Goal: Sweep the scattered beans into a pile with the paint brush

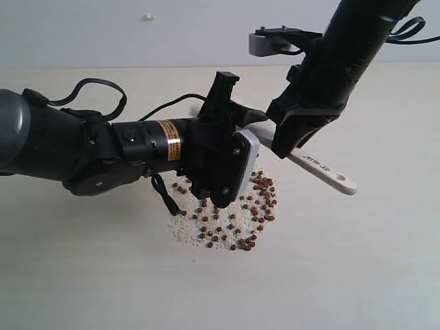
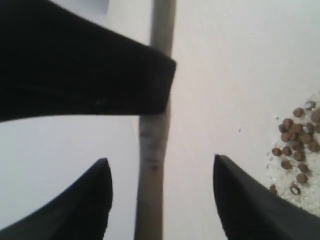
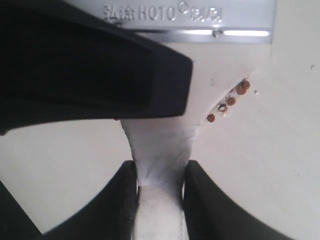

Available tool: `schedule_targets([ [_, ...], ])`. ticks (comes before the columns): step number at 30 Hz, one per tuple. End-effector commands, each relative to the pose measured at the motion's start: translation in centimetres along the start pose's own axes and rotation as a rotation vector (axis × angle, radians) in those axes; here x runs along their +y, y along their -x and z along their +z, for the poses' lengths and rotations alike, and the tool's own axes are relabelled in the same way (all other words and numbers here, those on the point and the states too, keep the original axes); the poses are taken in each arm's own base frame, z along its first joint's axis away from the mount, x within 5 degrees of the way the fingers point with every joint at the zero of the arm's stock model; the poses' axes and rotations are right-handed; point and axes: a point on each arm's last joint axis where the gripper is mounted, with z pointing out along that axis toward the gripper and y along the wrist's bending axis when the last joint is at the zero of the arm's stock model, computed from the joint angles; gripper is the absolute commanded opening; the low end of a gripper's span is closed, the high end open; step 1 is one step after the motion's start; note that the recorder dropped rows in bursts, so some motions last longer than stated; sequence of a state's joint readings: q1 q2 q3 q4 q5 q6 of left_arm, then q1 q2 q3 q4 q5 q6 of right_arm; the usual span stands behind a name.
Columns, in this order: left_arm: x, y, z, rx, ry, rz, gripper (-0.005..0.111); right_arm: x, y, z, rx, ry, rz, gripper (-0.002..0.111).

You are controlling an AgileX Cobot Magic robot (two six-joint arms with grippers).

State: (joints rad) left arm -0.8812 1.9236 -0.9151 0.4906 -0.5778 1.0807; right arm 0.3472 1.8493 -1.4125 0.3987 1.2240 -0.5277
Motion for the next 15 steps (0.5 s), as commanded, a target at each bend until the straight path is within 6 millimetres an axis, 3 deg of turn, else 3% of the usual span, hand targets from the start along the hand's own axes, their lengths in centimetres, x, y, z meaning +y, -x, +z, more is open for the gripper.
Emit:
schedule_targets([
  [1, -0.28, -0.06, 0.52, 0.001, 0.022, -0.005, 0.051, 0.29, 0.38, -0.18, -0.027, 0.023, -0.003, 0.000],
  [8, -0.02, -0.57, 0.53, 0.054, 0.060, -0.089, 0.000, 0.31, 0.39, -0.19, -0.027, 0.024, -0.006, 0.000],
  [12, -0.03, -0.58, 0.53, 0.054, 0.058, -0.089, 0.000, 0.31, 0.39, -0.19, -0.027, 0.025, -0.005, 0.002],
  [15, -0.05, -0.59, 0.53, 0.055, 0.056, -0.089, 0.000, 0.35, 0.49, -0.40, -0.035, 0.022, -0.008, 0.014],
])
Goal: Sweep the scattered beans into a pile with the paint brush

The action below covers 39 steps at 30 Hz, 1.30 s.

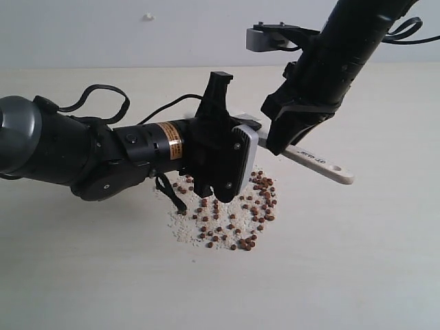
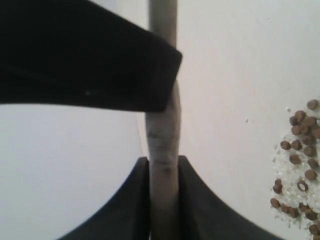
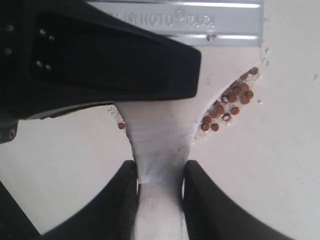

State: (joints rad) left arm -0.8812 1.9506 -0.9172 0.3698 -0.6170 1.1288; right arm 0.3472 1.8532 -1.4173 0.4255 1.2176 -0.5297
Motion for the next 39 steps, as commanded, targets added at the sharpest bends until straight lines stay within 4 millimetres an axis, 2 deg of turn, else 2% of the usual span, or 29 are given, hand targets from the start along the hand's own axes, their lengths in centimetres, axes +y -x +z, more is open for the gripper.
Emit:
schedule_targets([
  [1, 0.2, 0.0, 0.1, 0.011, 0.012, -0.032, 0.000, 0.3, 0.4, -0.6, -0.024, 0.000, -0.019, 0.020],
  [2, 0.2, 0.0, 0.1, 0.014, 0.009, -0.034, 0.000, 0.3, 0.6, -0.9, -0.036, -0.005, -0.024, 0.026],
  [4, 0.1, -0.1, 0.1, 0.025, -0.001, -0.048, 0.000, 0.5, 1.3, -2.0, -0.071, -0.025, -0.041, 0.045],
  [6, -0.1, -0.2, 0.1, 0.036, -0.019, -0.096, 0.000, 0.9, 1.6, -3.5, -0.106, -0.064, -0.068, 0.059],
  [7, -0.2, -0.2, 0.1, 0.040, -0.026, -0.122, 0.000, 0.9, 1.7, -4.3, -0.126, -0.096, -0.084, 0.062],
  [12, -0.3, -2.1, -0.3, 0.100, -0.047, -0.241, 0.000, 0.9, 2.4, -9.3, -0.424, -0.393, -0.084, 0.062],
  [14, -0.1, -3.5, -0.7, 0.136, -0.038, -0.312, 0.000, 1.3, 2.5, -10.7, -0.510, -0.436, -0.093, 0.062],
  [18, 0.3, -6.8, -1.7, 0.187, 0.004, -0.476, 0.000, 1.7, 3.2, -11.8, -0.629, -0.465, -0.159, 0.062],
  [23, 2.1, -9.6, -3.7, 0.105, 0.101, -0.774, 0.000, 1.2, 3.8, -11.4, -0.737, -0.526, -0.230, 0.062],
  [30, 4.3, -13.6, -6.8, -0.102, 0.020, -1.127, 0.000, 0.7, 3.8, -8.7, -0.829, -0.532, -0.370, 0.062],
  [35, 5.4, -15.0, -9.0, -0.255, -0.005, -1.217, 0.000, 1.8, 3.8, -6.4, -0.845, -0.371, -0.549, 0.062],
  [39, 5.7, -15.2, -10.1, -0.349, -0.015, -1.233, 0.000, 3.5, 4.0, -4.9, -0.901, -0.133, -0.691, 0.062],
])
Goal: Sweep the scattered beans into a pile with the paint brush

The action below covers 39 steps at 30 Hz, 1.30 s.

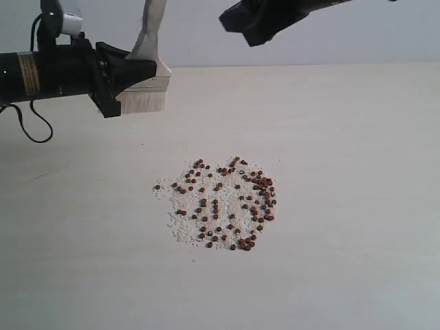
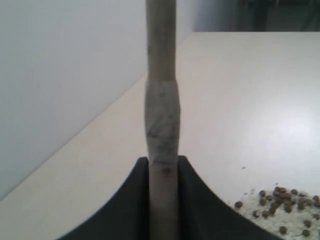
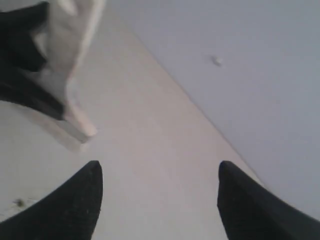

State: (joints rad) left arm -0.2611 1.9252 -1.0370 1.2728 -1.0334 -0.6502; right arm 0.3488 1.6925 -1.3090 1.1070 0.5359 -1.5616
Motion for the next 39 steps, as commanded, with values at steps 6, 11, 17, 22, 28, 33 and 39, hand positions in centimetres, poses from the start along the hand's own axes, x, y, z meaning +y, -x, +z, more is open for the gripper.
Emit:
schedule_targets([
  [6, -0.2, 1.1, -1.3, -0.117, -0.116, -0.034, 0.000, 2.2, -0.6, 2.9, -0.259, 0.299, -0.003, 0.062],
  [11, -0.2, 1.1, -1.3, -0.118, -0.114, -0.036, 0.000, 2.1, -1.5, 4.5, -0.337, 0.321, 0.023, 0.062],
  [17, -0.2, 1.2, -1.2, -0.121, -0.113, -0.037, 0.000, 2.1, -0.9, 5.4, -0.448, 0.431, 0.063, 0.062],
  [22, -0.2, 1.2, -1.2, -0.122, -0.112, -0.038, 0.000, 2.1, -1.1, 6.0, -0.466, 0.468, 0.064, 0.062],
  [28, -0.7, 1.4, -0.7, -0.129, -0.124, -0.038, 0.000, 2.6, -2.1, 6.8, -0.501, 0.572, 0.086, 0.057],
  [33, -1.1, 1.7, -0.1, -0.145, -0.128, -0.046, 0.000, 2.6, -2.1, 6.9, -0.500, 0.573, 0.088, 0.057],
  [39, -1.7, 2.0, 0.6, -0.157, -0.144, -0.046, 0.000, 2.5, -1.9, 6.9, -0.505, 0.570, 0.082, 0.057],
])
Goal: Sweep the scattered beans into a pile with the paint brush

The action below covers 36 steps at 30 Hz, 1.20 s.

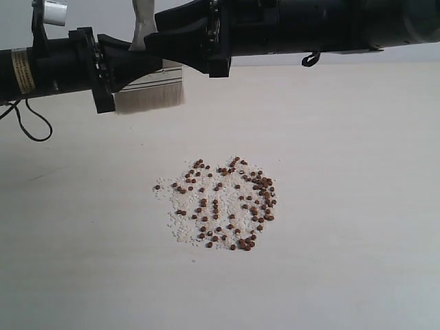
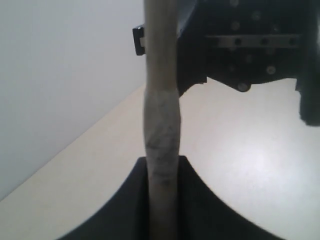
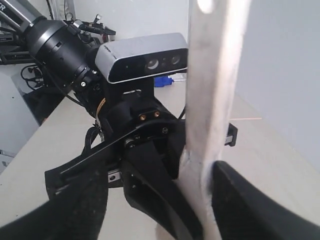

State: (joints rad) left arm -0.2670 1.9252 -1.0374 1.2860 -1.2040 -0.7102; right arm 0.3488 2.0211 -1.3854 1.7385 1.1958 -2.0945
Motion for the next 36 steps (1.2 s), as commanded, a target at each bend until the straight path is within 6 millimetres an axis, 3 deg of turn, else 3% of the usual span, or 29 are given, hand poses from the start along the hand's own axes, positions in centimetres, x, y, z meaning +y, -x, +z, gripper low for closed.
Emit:
schedule_targets([
  [1, -0.6, 0.7, 0.9, -0.029, -0.030, 0.008, 0.000, 0.0, 0.7, 0.1, -0.026, 0.018, -0.030, 0.057],
  [12, -0.8, 0.7, 1.1, -0.027, -0.040, 0.010, 0.000, -0.7, 3.1, 0.3, -0.060, 0.018, -0.042, 0.057],
  [21, -0.8, 0.7, 1.1, -0.027, -0.040, 0.010, 0.000, -0.7, 3.1, 0.3, -0.059, 0.019, 0.005, 0.053],
  [31, -1.2, 0.9, 1.8, -0.033, -0.060, 0.018, 0.000, -1.3, 1.5, 0.6, -0.043, 0.021, 0.100, 0.052],
  [35, -1.2, 1.0, 1.8, -0.033, -0.061, 0.023, 0.000, -1.3, 1.5, 0.6, -0.043, 0.021, 0.100, 0.043],
  [36, -1.2, 1.0, 1.8, -0.033, -0.061, 0.023, 0.000, -1.3, 1.5, 0.6, -0.043, 0.021, 0.100, 0.035],
])
